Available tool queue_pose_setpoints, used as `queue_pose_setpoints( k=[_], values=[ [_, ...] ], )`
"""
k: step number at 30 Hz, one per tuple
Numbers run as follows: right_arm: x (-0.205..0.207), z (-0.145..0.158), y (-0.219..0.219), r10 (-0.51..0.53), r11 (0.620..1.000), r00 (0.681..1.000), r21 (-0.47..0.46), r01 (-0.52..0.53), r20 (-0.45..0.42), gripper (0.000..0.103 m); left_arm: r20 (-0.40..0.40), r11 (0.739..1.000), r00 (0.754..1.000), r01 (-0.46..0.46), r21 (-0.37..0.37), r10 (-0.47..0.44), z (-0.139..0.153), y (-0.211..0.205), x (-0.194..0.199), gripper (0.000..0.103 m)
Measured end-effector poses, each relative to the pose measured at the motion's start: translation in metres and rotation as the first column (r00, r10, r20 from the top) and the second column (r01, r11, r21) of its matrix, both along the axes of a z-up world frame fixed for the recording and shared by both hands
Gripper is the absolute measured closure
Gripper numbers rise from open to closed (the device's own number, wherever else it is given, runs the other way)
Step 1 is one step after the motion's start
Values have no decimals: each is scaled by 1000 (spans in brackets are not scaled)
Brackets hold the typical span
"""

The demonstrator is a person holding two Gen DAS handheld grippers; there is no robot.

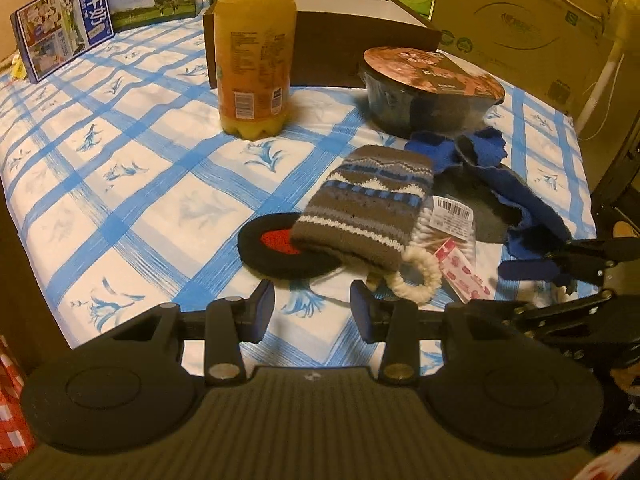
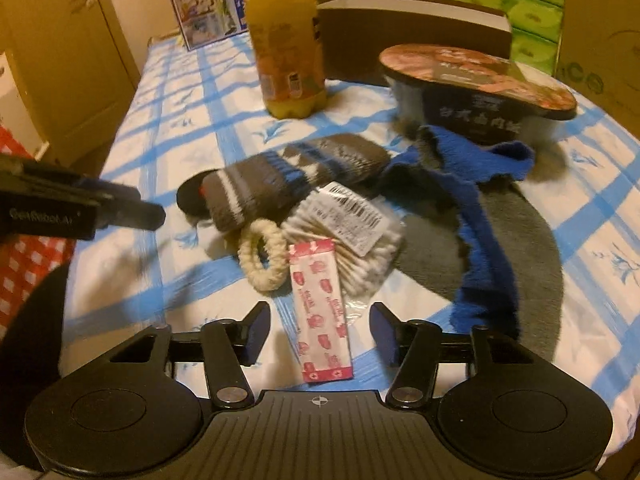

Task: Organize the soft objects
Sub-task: 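Grasp the striped mitten with the left tool while the right tool grasps the bandage pack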

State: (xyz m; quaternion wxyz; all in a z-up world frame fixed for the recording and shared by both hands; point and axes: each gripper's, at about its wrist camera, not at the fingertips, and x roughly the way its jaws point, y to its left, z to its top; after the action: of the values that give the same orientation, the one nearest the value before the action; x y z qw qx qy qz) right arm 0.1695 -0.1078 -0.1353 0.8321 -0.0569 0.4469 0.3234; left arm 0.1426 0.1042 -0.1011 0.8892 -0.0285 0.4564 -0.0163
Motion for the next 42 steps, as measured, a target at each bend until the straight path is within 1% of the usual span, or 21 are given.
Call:
queue_pose_setpoints(
  k=[5,10,12,14,16,19,23,26,31,37,42],
  values=[
    [-1,-9,10,-4,999,1000,-41,4,17,53,5,1000,1000,7,4,-7,-2,0,0,63],
    [3,-14,14,-14,999,1000,-51,14,4,57,8,1000,1000,18,-3,-18,-5,-1,1,63],
    [4,-16,14,-18,998,1000,-55,18,6,60,9,1000,1000,29,-3,-29,-6,-3,2,63],
    [4,-16,14,-22,998,1000,-55,23,13,71,12,999,999,39,-4,-39,-6,-5,3,63],
    [5,-16,11,-28,998,1000,-47,28,13,75,16,999,999,47,-3,-47,-5,-8,5,63],
    [6,-12,5,-44,999,999,-29,45,14,77,27,997,997,78,7,-78,-3,-15,8,61],
    [7,-5,-5,-76,997,997,-6,76,20,77,52,990,990,131,54,-134,2,-27,14,59],
    [11,1,-14,-111,994,994,8,110,22,77,65,981,981,174,88,-180,2,-38,23,57],
    [17,8,-28,-154,987,988,40,153,15,77,55,963,967,240,118,-248,-6,-52,42,56],
    [22,9,-38,-190,979,982,71,190,-9,77,21,930,951,295,218,-307,-22,-65,59,56],
    [25,8,-41,-203,976,979,76,203,-14,77,7,909,936,341,241,-353,-29,-70,65,57]
  ],
)
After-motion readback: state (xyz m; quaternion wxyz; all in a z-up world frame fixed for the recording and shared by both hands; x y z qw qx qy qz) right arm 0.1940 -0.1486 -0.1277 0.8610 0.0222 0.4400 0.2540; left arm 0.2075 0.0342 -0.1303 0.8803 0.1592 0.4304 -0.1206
